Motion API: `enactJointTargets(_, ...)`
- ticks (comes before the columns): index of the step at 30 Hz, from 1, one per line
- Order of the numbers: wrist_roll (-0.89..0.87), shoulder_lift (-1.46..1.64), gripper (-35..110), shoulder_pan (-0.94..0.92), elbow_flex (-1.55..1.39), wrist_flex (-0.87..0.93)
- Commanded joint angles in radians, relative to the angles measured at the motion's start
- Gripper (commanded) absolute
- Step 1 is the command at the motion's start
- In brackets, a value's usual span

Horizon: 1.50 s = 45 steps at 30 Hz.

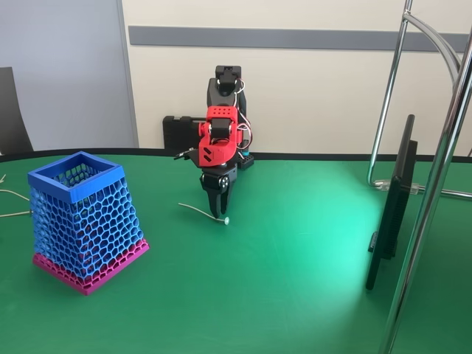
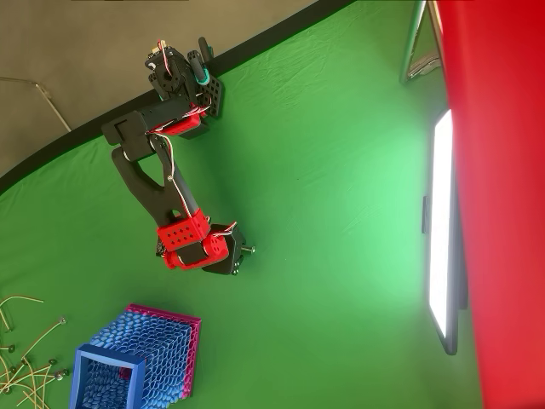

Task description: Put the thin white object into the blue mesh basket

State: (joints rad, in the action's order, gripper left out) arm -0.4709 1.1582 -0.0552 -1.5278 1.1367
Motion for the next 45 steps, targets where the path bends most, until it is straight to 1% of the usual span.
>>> enactJointTargets(1,0.003,-0.003,16,0.012,0.041,0.005)
enactJointTargets(16,0.005,-0.098,15,0.017,0.124,0.037)
enactJointTargets(28,0.020,-0.124,10,0.018,0.156,0.049)
enactJointTargets(37,0.020,-0.137,11,0.018,0.173,0.058)
enactJointTargets(45,0.026,-0.156,8,0.018,0.199,0.077)
